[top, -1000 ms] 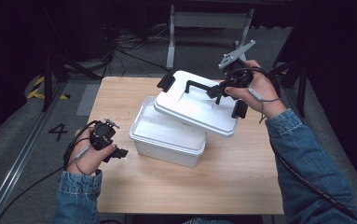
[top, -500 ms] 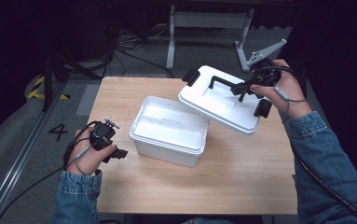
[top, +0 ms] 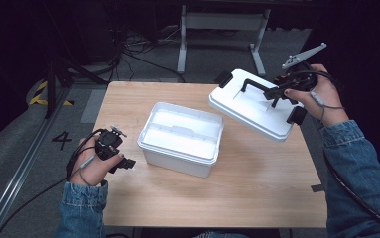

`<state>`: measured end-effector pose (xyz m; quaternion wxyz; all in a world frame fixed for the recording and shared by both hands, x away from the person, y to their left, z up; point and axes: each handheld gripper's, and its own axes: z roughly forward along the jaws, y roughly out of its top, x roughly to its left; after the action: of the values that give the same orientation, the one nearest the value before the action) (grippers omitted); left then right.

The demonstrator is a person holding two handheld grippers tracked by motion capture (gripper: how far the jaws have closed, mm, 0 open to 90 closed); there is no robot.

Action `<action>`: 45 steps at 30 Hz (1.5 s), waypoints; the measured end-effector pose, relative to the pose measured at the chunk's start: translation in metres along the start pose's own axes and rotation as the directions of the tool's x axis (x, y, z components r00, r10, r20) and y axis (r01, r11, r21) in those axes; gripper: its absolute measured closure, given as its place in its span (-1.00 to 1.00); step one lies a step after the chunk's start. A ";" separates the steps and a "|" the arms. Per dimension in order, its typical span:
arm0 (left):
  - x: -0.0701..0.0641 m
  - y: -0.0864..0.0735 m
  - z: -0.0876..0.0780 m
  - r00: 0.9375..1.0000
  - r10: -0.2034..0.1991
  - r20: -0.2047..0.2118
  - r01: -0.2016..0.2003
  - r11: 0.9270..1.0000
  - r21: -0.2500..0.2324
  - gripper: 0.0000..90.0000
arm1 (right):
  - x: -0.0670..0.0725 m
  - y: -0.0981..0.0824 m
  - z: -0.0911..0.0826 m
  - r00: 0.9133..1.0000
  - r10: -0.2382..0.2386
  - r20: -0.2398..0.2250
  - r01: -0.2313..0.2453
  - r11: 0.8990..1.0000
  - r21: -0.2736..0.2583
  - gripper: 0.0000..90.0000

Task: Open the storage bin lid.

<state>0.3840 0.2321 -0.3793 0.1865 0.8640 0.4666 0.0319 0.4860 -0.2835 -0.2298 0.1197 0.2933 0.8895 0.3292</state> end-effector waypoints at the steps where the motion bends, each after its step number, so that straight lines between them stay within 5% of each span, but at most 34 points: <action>1: 0.000 0.000 0.000 1.000 0.000 0.001 0.000 1.000 -0.001 -0.46 | -0.002 -0.002 0.000 1.000 0.006 0.003 -0.006 1.000 0.001 0.89; 16: 0.003 -0.001 0.000 1.000 0.003 -0.008 -0.003 1.000 -0.002 -0.46 | -0.030 -0.030 0.016 0.997 0.061 0.049 -0.063 0.998 0.030 0.89; 27: 0.002 0.000 0.002 1.000 0.003 -0.010 -0.003 1.000 0.006 -0.47 | -0.048 -0.066 0.055 0.993 0.106 0.055 -0.110 0.990 0.088 0.89; 45: 0.003 -0.001 0.003 1.000 0.009 -0.013 -0.008 1.000 0.007 -0.48 | -0.060 -0.104 0.097 0.988 0.149 0.051 -0.153 0.984 0.091 0.89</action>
<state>0.3861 0.2338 -0.3831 0.1803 0.8664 0.4643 0.0368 0.5269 -0.3334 -0.3700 0.1000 0.3723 0.8766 0.2881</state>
